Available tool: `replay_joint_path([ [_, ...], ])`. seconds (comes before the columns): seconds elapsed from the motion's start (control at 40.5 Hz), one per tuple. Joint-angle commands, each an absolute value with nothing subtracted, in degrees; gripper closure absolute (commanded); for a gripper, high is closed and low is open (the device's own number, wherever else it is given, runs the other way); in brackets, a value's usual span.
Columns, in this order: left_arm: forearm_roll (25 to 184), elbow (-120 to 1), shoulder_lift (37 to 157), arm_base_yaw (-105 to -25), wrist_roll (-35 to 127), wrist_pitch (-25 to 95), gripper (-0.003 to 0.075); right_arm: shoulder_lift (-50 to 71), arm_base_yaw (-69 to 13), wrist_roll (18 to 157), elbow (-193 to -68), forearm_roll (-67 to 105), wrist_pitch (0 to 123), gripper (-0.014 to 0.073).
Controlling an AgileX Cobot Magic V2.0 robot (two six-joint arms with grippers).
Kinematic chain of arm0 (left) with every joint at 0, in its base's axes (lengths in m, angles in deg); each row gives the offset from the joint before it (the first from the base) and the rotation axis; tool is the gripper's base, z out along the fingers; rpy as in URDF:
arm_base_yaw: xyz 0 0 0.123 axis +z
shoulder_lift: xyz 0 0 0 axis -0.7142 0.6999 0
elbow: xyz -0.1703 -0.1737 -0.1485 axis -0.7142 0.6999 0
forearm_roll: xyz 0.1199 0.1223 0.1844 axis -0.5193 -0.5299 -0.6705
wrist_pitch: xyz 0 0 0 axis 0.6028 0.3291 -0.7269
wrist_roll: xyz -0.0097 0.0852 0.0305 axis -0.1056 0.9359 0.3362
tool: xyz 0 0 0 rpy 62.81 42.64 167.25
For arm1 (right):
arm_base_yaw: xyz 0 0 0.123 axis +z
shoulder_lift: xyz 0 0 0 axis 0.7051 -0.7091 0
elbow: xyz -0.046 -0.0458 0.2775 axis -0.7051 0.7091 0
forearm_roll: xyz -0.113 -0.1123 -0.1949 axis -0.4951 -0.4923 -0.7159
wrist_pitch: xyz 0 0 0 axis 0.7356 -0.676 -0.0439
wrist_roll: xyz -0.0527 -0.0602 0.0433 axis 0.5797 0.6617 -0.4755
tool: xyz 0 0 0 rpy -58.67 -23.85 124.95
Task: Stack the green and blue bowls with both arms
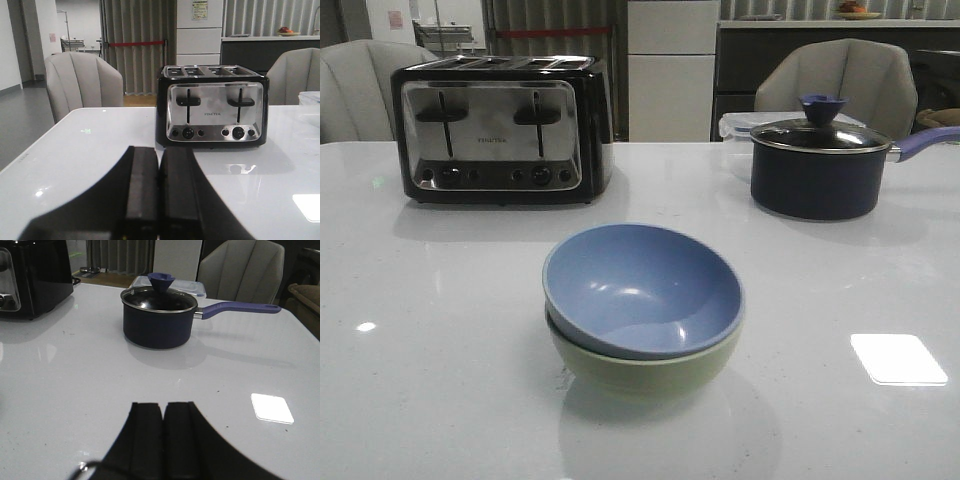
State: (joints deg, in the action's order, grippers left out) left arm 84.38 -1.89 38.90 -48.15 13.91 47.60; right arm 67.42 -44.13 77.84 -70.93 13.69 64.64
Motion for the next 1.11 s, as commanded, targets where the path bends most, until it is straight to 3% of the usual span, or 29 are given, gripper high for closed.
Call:
replay_joint_path([
  [0.0,84.82,-1.66,37.84,-48.12,13.52,52.78,0.0627,70.03,-44.59,78.27,-70.11,13.32,71.01,0.0539],
  [0.444,84.82,-1.66,37.84,-48.12,13.52,52.78,0.0627,70.69,-44.59,77.41,-68.81,13.54,76.14,0.0539],
  [0.593,84.82,-1.66,37.84,-48.12,13.52,52.78,0.0627,70.69,-44.66,64.54,-68.81,5.35,76.92,0.0539],
  [1.086,84.82,-1.66,37.84,-48.12,13.52,52.78,0.0627,70.74,-44.66,65.07,-68.81,5.13,79.68,0.0539],
])
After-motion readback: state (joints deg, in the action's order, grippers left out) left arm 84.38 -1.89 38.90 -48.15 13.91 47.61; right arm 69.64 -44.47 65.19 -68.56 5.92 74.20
